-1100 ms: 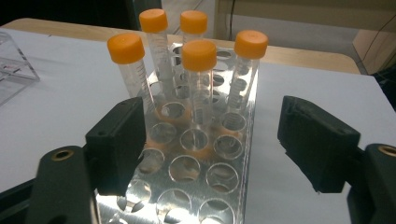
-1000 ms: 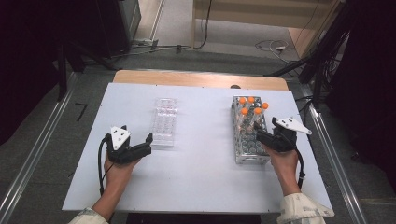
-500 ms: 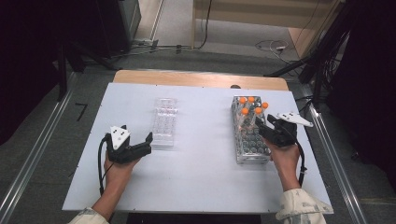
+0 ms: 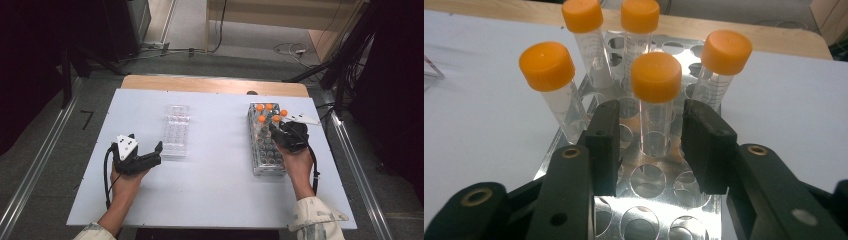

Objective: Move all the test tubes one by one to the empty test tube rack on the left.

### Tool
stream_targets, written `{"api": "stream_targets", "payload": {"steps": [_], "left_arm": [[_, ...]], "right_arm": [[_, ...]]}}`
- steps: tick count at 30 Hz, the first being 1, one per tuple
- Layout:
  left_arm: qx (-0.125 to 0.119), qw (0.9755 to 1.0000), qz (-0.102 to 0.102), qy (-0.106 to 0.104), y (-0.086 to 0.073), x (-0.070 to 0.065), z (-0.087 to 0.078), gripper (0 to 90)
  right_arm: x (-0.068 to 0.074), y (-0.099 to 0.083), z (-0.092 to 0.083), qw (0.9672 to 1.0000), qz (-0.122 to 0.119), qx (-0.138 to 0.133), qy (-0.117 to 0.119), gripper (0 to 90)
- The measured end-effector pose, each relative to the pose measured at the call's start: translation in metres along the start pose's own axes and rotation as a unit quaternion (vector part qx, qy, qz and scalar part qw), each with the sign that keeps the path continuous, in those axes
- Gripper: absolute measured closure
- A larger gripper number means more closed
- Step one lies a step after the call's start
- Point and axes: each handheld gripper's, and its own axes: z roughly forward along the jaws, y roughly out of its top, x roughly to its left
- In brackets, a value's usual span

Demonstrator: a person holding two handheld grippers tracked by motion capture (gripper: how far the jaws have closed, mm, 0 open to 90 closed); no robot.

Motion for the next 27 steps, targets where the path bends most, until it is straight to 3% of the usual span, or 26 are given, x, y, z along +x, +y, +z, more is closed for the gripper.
{"api": "stream_targets", "payload": {"steps": [8, 27], "left_arm": [[-0.003, 1.0000, -0.002, 0.000, 0.000, 0.000, 0.000, 7.0], [-0.001, 1.0000, -0.009, -0.002, 0.000, 0.002, 0.000, 7.1]], "right_arm": [[0.001, 0.005, 0.011, 0.9994, 0.002, 0.028, -0.019, 64.6], [-0.002, 0.009, 0.019, 0.9982, 0.008, 0.057, -0.015, 70.2]]}}
